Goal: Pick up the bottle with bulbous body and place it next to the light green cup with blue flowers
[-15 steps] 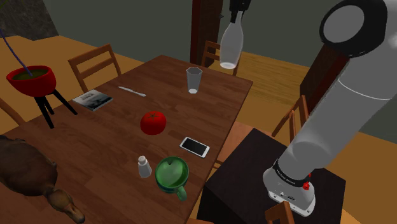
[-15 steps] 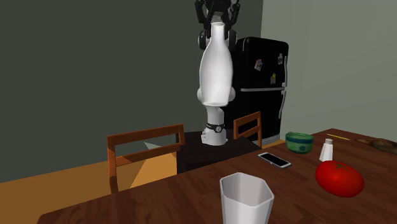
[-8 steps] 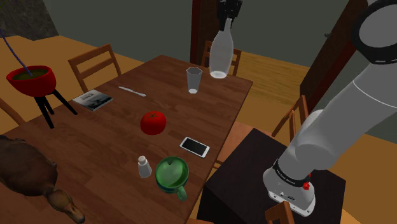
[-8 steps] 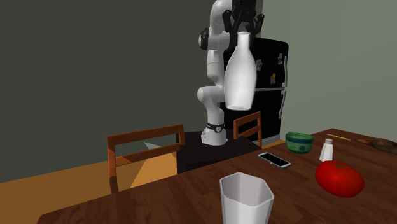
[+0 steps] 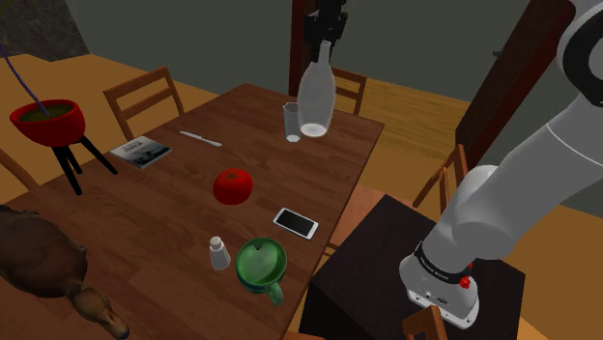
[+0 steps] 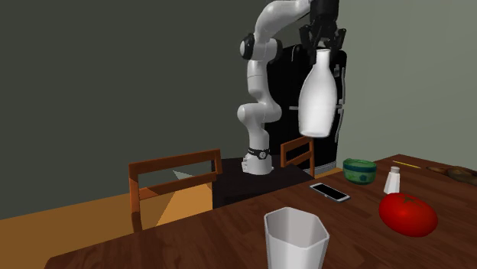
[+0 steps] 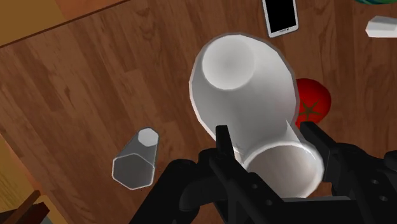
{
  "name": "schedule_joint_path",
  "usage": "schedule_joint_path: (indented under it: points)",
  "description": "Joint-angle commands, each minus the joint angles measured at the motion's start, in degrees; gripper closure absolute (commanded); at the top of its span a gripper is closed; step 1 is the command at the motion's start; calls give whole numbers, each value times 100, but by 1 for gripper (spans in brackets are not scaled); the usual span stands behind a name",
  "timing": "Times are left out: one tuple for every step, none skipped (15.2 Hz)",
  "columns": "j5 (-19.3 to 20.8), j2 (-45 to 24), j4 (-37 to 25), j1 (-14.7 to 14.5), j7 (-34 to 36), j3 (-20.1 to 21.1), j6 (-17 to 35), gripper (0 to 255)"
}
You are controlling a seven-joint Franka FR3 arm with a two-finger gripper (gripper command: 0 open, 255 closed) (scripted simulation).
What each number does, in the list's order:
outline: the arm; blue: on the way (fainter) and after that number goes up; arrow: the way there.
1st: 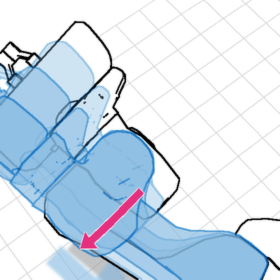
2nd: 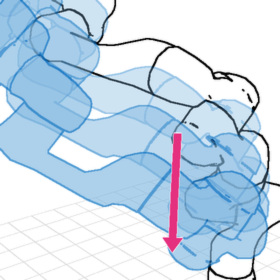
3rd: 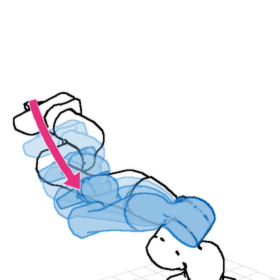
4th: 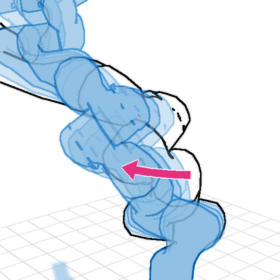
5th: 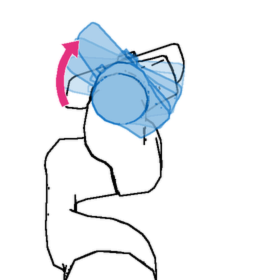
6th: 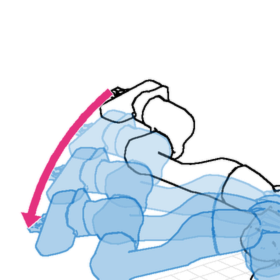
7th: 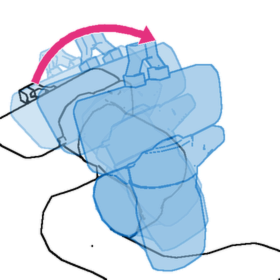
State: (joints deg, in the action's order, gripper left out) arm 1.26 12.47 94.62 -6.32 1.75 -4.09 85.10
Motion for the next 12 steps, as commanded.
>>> schedule_joint_path:
  points:
    - [-21, 57, 97, -111, 305, 186, 43, 255]
    - [-33, 70, 148, -163, 446, 275, 79, 255]
    - [-47, 76, 192, -215, 587, 364, 115, 255]
    - [-60, 76, 230, -266, 728, 453, 151, 255]
    - [-73, 69, 260, -319, 868, 541, 186, 255]
    - [-86, 56, 283, -371, 1008, 630, 221, 255]
    - [-98, 38, 300, -423, 1147, 718, 255, 255]
    - [-108, 12, 309, -476, 1287, 805, 288, 255]
    - [-118, -19, 312, -529, 1427, 892, 321, 255]
    - [-126, -56, 308, -582, 1566, 978, 353, 255]
    - [-132, -100, 297, -635, 1705, 1065, 384, 255]
    - [-136, -150, 279, -689, 1844, 1151, 415, 255]
